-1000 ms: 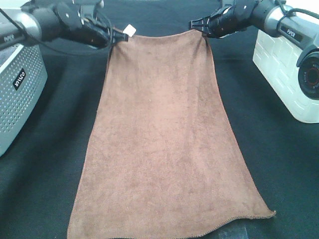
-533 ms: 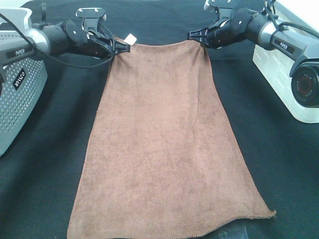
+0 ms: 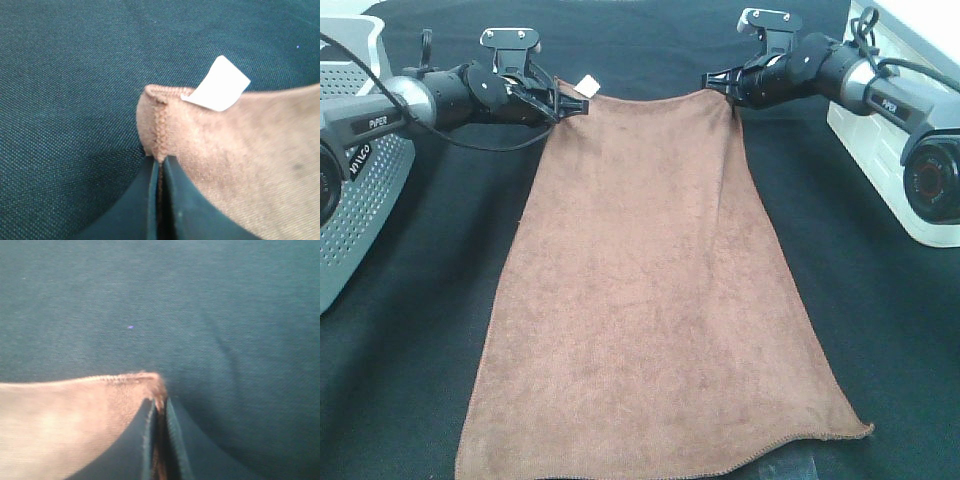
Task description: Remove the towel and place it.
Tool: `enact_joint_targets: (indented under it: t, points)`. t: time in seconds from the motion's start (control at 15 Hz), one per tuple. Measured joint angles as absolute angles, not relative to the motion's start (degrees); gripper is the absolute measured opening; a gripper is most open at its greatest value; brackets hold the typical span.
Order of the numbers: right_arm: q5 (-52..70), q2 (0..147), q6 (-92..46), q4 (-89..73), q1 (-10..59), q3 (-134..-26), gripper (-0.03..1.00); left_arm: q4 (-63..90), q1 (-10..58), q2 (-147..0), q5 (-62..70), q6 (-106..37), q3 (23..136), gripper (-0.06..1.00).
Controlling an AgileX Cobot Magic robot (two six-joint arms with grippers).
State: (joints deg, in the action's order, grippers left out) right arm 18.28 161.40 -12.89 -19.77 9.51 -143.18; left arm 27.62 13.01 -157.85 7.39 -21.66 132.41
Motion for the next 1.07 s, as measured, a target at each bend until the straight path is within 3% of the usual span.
enact_joint_targets:
  t: [0.2,0.4,0.47,0.53,0.73,0.87,1.07]
  points:
    - [18.1,162.0,-13.0,-20.2,9.5,-143.2,0.08,27.6,13.0,-158.3,6.8,-21.7,132.4,0.0]
    - [18.0,162.0,-13.2,-20.2,9.4,-143.2,0.3,27.6,13.0,-158.6,5.9,-21.7,132.4,0.01]
    - [18.1,162.0,-13.2,-20.2,9.1,-143.2,0.45,27.6,13.0,-158.6,5.7,-21.7,132.4,0.1]
    - [18.4,162.0,-13.2,-20.2,8.6,-143.2,0.52,27.6,13.0,-158.6,5.6,-21.7,132.4,0.25]
    - [20.9,162.0,-13.0,-20.1,7.4,-143.2,0.61,27.6,13.0,-158.6,4.4,-21.7,132.4,0.71]
    - [23.5,162.0,-13.0,-20.1,7.4,-143.2,0.64,27.5,13.0,-158.6,4.4,-21.7,132.4,0.77]
    - [29.1,159.7,-13.0,-19.4,7.6,-143.2,0.66,25.4,13.0,-156.9,8.6,-21.7,132.4,0.78]
